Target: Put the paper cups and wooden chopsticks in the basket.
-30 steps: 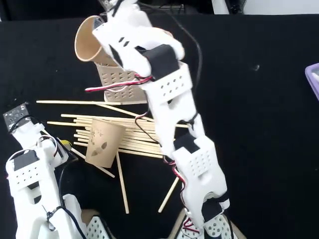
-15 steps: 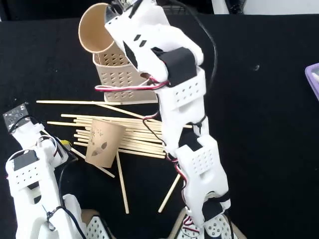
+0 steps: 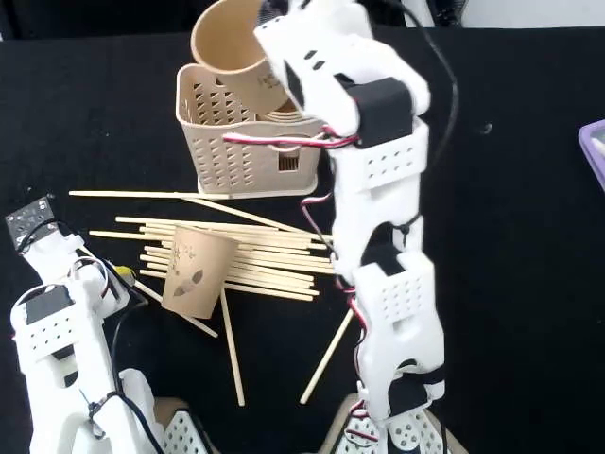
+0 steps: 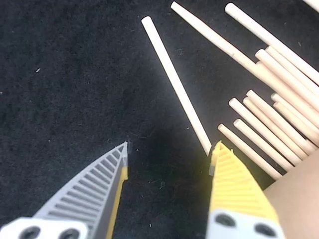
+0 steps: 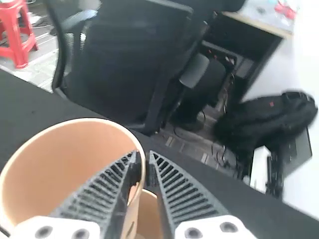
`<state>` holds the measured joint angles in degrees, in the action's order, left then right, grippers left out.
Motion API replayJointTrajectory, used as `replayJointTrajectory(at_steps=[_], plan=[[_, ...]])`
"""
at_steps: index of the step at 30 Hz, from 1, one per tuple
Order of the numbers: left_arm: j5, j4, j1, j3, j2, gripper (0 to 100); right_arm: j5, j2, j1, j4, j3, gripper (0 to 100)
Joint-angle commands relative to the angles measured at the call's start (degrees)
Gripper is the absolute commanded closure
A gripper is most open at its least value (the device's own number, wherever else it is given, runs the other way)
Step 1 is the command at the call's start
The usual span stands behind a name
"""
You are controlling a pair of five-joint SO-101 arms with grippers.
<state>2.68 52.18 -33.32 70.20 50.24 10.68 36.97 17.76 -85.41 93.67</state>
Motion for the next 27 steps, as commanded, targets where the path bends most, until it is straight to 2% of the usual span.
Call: replayJointTrajectory(at_steps=[1, 20, 24, 27], plan=[[0.09, -0.79, -0.48, -1.36, 0.44, 73, -2.11, -2.15, -3.08, 0.26, 1.89, 98.8], [0.09, -0.79, -0.48, -1.27, 0.44, 73, -2.46, 4.53, -4.31, 0.18, 1.98, 98.8], [0.09, -0.79, -0.48, -1.27, 0.44, 73, -2.29, 4.53, -4.48, -3.16, 2.07, 98.5], [0.09, -0.79, -0.48, -1.27, 0.44, 73, -2.37, 3.56, -4.48, -6.33, 2.07, 91.0]])
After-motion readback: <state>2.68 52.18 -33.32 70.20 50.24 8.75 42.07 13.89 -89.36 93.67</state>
